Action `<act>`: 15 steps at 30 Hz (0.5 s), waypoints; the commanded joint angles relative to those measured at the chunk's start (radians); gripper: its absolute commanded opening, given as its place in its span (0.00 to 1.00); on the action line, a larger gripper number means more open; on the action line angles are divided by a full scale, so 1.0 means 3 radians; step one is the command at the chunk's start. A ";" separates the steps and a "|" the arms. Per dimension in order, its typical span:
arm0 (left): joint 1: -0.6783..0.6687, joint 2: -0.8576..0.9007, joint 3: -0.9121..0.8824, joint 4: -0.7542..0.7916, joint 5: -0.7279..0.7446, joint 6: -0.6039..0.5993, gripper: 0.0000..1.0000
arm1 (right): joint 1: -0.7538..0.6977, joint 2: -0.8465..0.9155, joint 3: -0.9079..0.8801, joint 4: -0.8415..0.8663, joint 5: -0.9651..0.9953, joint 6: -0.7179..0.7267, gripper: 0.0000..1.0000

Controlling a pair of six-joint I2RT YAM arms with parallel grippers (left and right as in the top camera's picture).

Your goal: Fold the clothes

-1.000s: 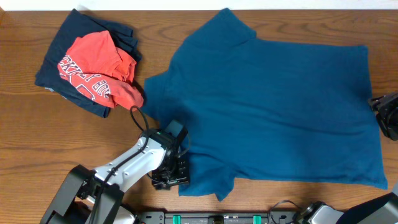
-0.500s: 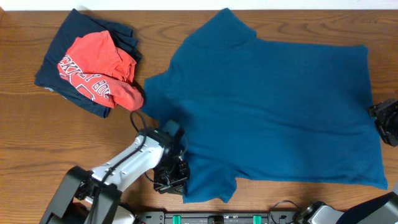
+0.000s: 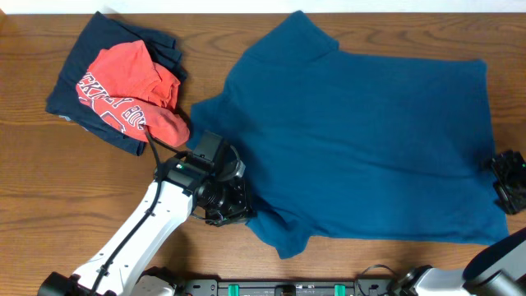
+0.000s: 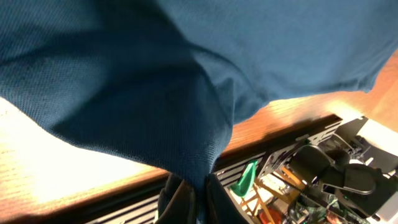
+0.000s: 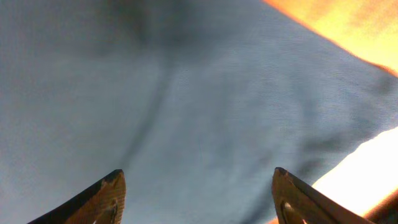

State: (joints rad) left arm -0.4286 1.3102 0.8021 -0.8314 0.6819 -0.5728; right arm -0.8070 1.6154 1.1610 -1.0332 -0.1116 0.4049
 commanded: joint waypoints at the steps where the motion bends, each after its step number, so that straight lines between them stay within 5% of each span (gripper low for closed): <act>1: 0.0017 -0.0036 0.0041 0.0010 0.0034 -0.0032 0.06 | -0.0286 0.0248 0.0000 -0.0058 0.0292 0.0095 0.70; 6: 0.0017 -0.0036 0.0041 0.0039 0.0034 -0.0031 0.06 | -0.0730 0.0593 -0.0001 -0.0078 0.0862 0.0398 0.62; 15: 0.0017 -0.0036 0.0041 0.0135 0.0034 -0.0031 0.07 | -0.0999 0.0797 -0.0131 0.0019 0.0862 0.0318 0.57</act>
State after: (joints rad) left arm -0.4278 1.3087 0.8021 -0.7956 0.6819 -0.5774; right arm -1.1034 1.8481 1.1419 -1.0332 0.0971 0.4866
